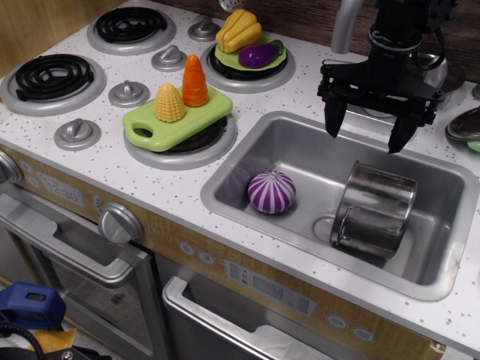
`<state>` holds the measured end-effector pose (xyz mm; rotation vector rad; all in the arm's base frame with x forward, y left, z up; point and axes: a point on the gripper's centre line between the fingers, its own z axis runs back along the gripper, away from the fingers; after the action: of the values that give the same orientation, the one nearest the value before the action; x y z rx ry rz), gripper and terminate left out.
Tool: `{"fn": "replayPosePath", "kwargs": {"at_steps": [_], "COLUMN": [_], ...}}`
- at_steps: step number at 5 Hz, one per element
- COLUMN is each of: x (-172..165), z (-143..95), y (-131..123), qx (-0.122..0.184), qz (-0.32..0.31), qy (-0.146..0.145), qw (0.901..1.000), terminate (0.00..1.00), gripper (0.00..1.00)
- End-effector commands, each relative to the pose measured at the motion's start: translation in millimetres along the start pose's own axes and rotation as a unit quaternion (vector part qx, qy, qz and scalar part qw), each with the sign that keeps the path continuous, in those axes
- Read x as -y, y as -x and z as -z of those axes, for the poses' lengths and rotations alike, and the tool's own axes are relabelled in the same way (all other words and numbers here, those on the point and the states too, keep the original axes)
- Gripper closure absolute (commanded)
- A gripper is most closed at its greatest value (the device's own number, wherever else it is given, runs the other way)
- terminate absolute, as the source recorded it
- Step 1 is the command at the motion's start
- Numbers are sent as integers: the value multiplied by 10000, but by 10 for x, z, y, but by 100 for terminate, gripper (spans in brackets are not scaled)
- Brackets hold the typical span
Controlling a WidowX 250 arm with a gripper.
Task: Flip pot upright in sink
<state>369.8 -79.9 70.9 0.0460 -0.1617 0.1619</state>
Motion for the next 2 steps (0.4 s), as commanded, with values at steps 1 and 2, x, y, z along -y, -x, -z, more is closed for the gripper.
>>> {"fn": "replayPosePath", "kwargs": {"at_steps": [1,2], "x": [0,26], "z": [0,34], "y": [0,3], "qx": [0,43], "qz": [0,18], "qy": [0,87], "qw": [10000,10000], "terminate": [0,0], "gripper": [0,0]}}
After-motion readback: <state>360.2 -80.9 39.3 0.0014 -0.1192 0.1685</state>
